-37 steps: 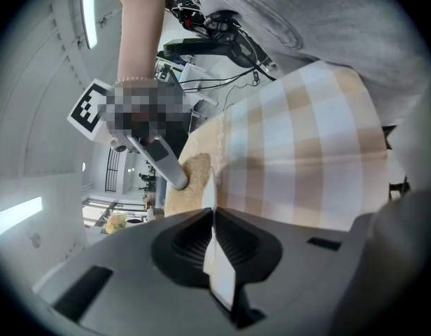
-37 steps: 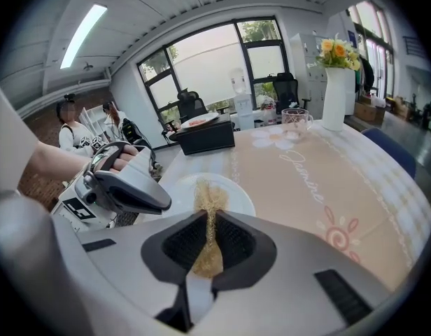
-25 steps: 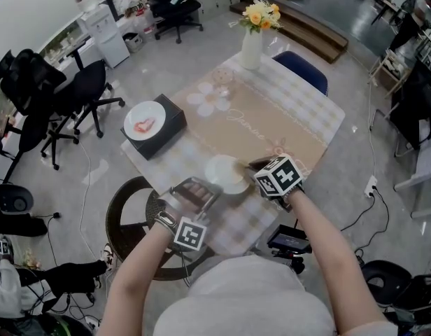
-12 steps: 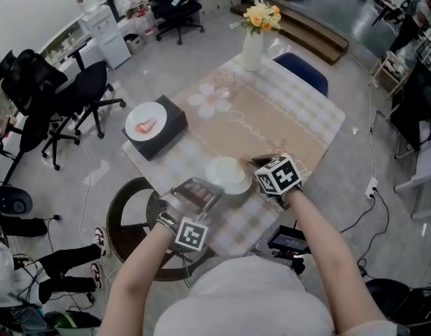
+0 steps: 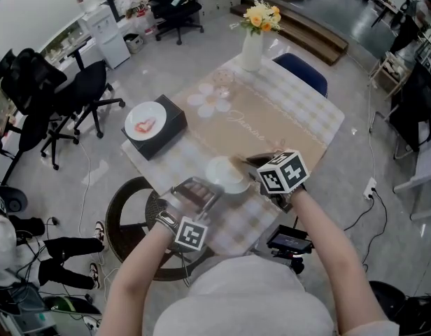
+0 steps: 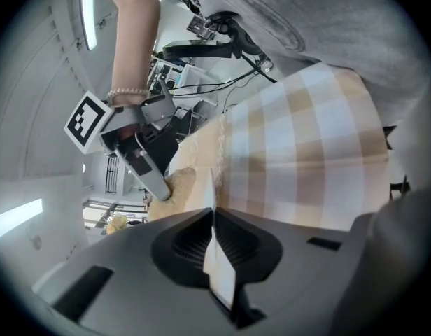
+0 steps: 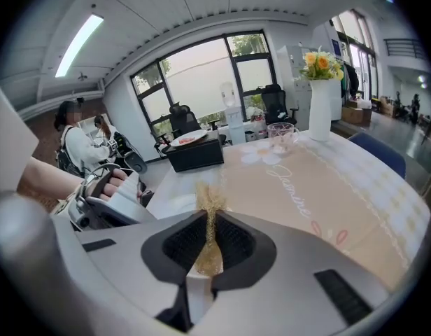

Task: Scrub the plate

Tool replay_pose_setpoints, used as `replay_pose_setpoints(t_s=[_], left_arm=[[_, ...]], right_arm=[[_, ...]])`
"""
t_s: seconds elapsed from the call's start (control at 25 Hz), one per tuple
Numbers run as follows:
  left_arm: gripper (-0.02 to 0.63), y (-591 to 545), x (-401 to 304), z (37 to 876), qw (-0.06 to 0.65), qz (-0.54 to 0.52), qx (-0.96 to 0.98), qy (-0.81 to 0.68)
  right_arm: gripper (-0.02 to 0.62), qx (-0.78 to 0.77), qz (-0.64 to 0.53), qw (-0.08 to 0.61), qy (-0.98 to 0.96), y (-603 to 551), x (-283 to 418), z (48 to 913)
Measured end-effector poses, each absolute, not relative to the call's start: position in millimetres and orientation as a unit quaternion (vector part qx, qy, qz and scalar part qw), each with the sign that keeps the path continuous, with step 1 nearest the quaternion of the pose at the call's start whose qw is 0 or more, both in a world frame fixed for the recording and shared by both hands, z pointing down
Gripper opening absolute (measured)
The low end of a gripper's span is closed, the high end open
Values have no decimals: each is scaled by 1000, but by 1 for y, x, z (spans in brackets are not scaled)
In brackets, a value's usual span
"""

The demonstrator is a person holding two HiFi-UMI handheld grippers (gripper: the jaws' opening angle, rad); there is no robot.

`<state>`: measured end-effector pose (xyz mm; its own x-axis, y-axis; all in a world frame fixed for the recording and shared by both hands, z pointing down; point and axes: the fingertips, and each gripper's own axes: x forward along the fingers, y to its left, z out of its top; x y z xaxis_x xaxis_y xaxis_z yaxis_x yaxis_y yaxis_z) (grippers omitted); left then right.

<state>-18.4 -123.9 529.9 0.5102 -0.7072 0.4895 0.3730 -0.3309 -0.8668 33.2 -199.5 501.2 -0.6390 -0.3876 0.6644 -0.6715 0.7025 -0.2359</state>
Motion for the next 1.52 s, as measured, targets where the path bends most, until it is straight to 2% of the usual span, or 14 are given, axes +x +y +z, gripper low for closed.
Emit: replay_pose_setpoints(t_s=[0.4, 0.64, 1.0, 1.52], left_arm=[[17, -124, -17, 528, 574, -477, -653, 124], [17, -124, -13, 526, 580, -473, -652, 122], [17, -125, -14, 530, 581, -479, -648, 117], [17, -119, -12, 533, 578, -476, -654, 111]], right_arm=[[41, 218, 246, 310, -892, -169, -9, 487], [41, 192, 220, 344, -892, -159, -22, 493], [41, 182, 150, 393, -889, -161, -27, 504], [41, 201, 157, 421, -870, -185, -15, 519]])
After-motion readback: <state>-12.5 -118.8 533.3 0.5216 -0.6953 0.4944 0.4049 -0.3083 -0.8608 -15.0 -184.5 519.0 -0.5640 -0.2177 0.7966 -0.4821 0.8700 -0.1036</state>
